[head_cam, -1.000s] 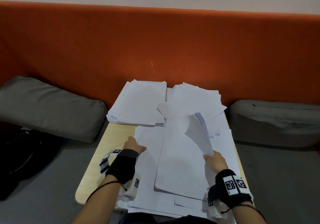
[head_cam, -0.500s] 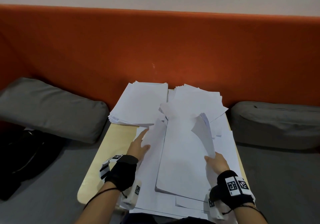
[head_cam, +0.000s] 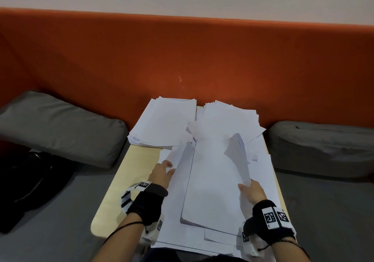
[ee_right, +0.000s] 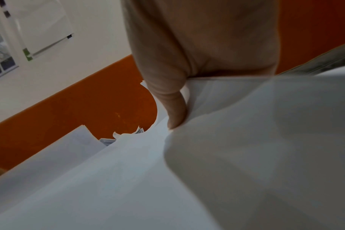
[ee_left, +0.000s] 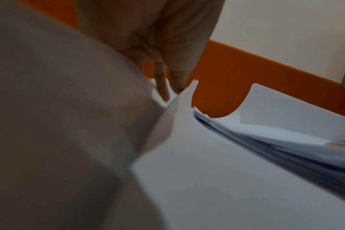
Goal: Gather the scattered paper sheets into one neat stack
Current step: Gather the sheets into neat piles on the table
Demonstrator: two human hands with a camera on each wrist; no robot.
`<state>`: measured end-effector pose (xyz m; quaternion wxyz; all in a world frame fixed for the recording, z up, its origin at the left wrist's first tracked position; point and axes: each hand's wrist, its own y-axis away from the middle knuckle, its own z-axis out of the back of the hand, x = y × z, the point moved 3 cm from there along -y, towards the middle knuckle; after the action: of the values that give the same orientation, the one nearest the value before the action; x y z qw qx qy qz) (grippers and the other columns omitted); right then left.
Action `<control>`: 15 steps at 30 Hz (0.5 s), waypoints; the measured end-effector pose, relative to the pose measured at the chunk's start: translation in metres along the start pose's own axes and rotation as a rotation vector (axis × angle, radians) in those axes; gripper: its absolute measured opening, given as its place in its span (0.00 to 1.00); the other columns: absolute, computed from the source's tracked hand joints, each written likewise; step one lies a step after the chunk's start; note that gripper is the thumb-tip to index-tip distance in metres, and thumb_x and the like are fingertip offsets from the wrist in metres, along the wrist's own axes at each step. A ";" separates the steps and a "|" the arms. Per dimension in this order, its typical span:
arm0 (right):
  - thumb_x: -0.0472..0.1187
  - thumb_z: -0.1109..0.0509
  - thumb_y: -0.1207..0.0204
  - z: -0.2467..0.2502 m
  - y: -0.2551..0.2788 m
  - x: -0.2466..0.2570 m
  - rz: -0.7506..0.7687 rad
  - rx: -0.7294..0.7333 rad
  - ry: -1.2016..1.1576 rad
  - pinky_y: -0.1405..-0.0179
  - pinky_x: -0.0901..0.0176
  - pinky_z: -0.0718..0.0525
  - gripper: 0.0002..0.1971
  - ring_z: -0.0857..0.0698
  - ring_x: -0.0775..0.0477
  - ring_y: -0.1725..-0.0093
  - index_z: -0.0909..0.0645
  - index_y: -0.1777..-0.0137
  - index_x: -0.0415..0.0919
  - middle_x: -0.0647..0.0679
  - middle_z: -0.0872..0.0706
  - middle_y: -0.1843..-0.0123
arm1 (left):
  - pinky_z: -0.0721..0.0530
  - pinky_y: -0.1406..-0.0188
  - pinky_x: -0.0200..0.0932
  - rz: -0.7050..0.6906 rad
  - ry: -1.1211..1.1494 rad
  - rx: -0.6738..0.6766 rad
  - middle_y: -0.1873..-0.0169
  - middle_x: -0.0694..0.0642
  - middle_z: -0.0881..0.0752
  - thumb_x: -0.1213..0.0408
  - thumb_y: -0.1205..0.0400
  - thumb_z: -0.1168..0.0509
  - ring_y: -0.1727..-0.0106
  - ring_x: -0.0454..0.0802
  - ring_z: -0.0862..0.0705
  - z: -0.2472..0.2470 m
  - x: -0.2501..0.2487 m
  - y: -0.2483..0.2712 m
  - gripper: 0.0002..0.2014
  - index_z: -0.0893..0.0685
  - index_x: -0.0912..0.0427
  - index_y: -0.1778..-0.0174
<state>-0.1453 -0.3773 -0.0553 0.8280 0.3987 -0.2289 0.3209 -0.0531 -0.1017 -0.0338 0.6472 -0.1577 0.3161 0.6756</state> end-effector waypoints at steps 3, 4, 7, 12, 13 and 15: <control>0.38 0.38 0.19 0.000 0.002 0.000 -0.002 -0.001 -0.008 0.39 0.47 0.24 0.18 0.21 0.37 0.44 0.27 0.31 0.32 0.33 0.19 0.37 | 0.24 0.46 0.45 0.070 -0.060 0.096 0.46 0.61 0.20 0.47 0.17 0.43 0.44 0.60 0.18 -0.003 -0.005 0.002 0.20 0.18 0.62 0.46; 0.38 0.38 0.19 -0.001 0.002 0.001 -0.004 0.001 -0.007 0.38 0.47 0.24 0.18 0.20 0.35 0.41 0.27 0.31 0.32 0.34 0.19 0.37 | 0.24 0.51 0.44 0.068 -0.108 0.116 0.53 0.60 0.21 0.47 0.18 0.41 0.51 0.59 0.19 -0.004 -0.006 0.003 0.19 0.19 0.62 0.57; 0.38 0.38 0.19 0.000 0.004 0.003 -0.002 0.006 0.012 0.38 0.47 0.24 0.19 0.21 0.33 0.37 0.28 0.30 0.32 0.34 0.19 0.35 | 0.36 0.68 0.39 0.033 -0.230 0.111 0.74 0.52 0.35 0.55 0.20 0.36 0.69 0.51 0.30 -0.001 -0.009 0.005 0.24 0.38 0.58 0.77; 0.35 0.39 0.20 0.009 0.002 0.006 0.006 -0.006 0.041 0.46 0.54 0.26 0.18 0.22 0.37 0.46 0.27 0.31 0.29 0.32 0.19 0.37 | 0.39 0.75 0.40 -0.055 -0.278 0.093 0.76 0.54 0.34 0.63 0.19 0.37 0.65 0.54 0.30 0.014 -0.025 0.015 0.23 0.40 0.60 0.78; 0.34 0.39 0.19 0.012 0.001 0.005 0.005 -0.021 0.047 0.48 0.55 0.27 0.18 0.23 0.39 0.48 0.27 0.31 0.29 0.32 0.19 0.37 | 0.35 0.70 0.40 -0.075 -0.300 0.079 0.73 0.56 0.29 0.63 0.19 0.38 0.62 0.55 0.27 0.019 -0.033 0.018 0.21 0.36 0.62 0.77; 0.33 0.40 0.19 0.019 0.000 0.004 0.002 -0.055 0.073 0.51 0.57 0.28 0.18 0.23 0.38 0.49 0.27 0.31 0.29 0.31 0.19 0.37 | 0.30 0.62 0.45 -0.167 -0.335 0.017 0.60 0.64 0.19 0.64 0.18 0.40 0.55 0.61 0.20 0.039 -0.053 0.024 0.14 0.23 0.68 0.66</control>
<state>-0.1448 -0.3911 -0.0417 0.8461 0.3636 -0.2076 0.3299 -0.0634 -0.1178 0.0337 0.7459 -0.0632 0.1955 0.6336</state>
